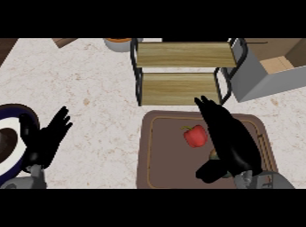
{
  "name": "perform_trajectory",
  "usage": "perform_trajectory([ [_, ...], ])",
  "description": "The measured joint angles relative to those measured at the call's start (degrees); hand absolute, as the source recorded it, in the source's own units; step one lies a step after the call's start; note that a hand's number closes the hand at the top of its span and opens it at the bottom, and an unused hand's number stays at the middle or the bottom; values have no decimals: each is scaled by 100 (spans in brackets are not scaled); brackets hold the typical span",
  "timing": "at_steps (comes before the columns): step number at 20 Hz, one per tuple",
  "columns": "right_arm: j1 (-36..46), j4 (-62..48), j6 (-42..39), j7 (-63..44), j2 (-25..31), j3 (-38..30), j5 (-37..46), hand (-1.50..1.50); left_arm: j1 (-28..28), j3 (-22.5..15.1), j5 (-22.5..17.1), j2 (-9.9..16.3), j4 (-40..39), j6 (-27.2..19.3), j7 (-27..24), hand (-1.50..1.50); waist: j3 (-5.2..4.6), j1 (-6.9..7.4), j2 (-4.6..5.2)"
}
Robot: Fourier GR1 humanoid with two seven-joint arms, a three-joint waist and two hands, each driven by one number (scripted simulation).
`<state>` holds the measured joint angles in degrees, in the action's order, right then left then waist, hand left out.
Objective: Pick the bell pepper from the tray and place it in the tiered shelf
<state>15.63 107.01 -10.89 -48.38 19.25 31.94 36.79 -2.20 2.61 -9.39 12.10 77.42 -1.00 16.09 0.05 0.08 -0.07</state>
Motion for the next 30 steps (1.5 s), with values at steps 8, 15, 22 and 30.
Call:
perform_trajectory([
  [8, -321, -507, 112, 420, -544, -67, 851, -150, -88, 135, 84, -56, -71, 91, 4, 0, 1, 0, 1],
  [15, -385, -1161, 272, 827, -859, -277, 1436, -150, -56, 220, 142, -84, -34, 167, 33, 0, -1, 3, 3],
  [22, -287, -1809, 571, 1208, -1125, -564, 1939, -150, 29, 235, 214, -140, 227, 169, 218, 0, -2, 7, 3],
  [30, -125, -2506, 968, 1906, -1470, -928, 2170, -150, -38, 251, 372, -308, 38, 127, 4, 0, 2, 6, -3],
])
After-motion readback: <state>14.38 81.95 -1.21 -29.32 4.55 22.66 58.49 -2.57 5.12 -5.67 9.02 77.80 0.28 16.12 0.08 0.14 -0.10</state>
